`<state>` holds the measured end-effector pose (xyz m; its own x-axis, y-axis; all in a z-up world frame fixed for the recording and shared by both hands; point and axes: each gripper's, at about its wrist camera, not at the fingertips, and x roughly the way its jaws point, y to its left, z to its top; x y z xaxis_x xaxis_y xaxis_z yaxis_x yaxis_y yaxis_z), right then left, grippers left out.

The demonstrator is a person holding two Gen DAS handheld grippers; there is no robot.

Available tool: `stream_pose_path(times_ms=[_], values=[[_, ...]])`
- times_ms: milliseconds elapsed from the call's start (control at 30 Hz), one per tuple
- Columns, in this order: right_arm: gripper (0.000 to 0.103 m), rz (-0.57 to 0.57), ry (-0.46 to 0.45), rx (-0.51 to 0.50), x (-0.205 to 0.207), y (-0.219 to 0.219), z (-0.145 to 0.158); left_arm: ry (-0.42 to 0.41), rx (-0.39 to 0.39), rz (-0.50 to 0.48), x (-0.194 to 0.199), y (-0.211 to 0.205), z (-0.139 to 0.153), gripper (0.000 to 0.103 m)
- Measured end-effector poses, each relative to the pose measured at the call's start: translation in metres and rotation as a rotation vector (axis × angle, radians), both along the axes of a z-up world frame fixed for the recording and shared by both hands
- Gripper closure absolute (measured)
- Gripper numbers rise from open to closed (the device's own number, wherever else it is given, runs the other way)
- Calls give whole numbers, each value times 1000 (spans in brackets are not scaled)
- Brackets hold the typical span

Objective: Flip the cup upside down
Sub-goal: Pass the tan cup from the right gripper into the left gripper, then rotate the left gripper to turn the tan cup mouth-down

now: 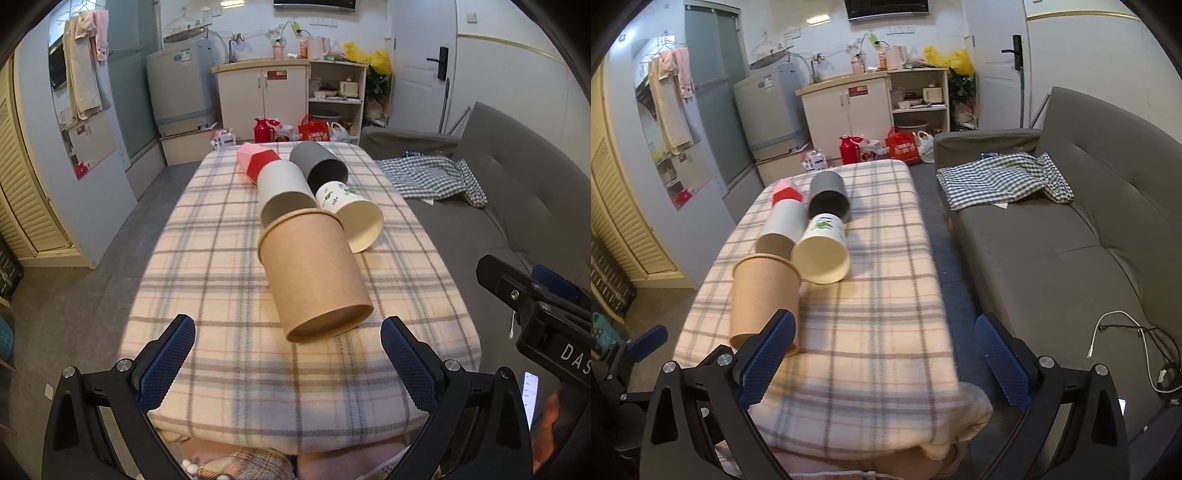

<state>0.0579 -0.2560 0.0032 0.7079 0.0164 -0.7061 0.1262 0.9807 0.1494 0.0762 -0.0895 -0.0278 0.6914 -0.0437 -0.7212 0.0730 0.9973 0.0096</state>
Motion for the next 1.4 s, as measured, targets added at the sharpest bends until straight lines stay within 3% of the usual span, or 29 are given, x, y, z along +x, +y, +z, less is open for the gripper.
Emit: stream_pose_path(times_ms=[333, 900, 1167, 1400], values=[[4, -74, 18, 17, 19, -16, -25, 51, -14, 2, 27, -4, -24, 0], [4, -104, 103, 30, 40, -23, -62, 103, -77, -89, 55, -23, -50, 2], [4, -94, 92, 27, 39, -18, -59, 114, -102, -114, 55, -19, -49, 40], [4, -100, 85, 20, 34, -19, -54, 150, -129, -94, 50, -11, -49, 37]])
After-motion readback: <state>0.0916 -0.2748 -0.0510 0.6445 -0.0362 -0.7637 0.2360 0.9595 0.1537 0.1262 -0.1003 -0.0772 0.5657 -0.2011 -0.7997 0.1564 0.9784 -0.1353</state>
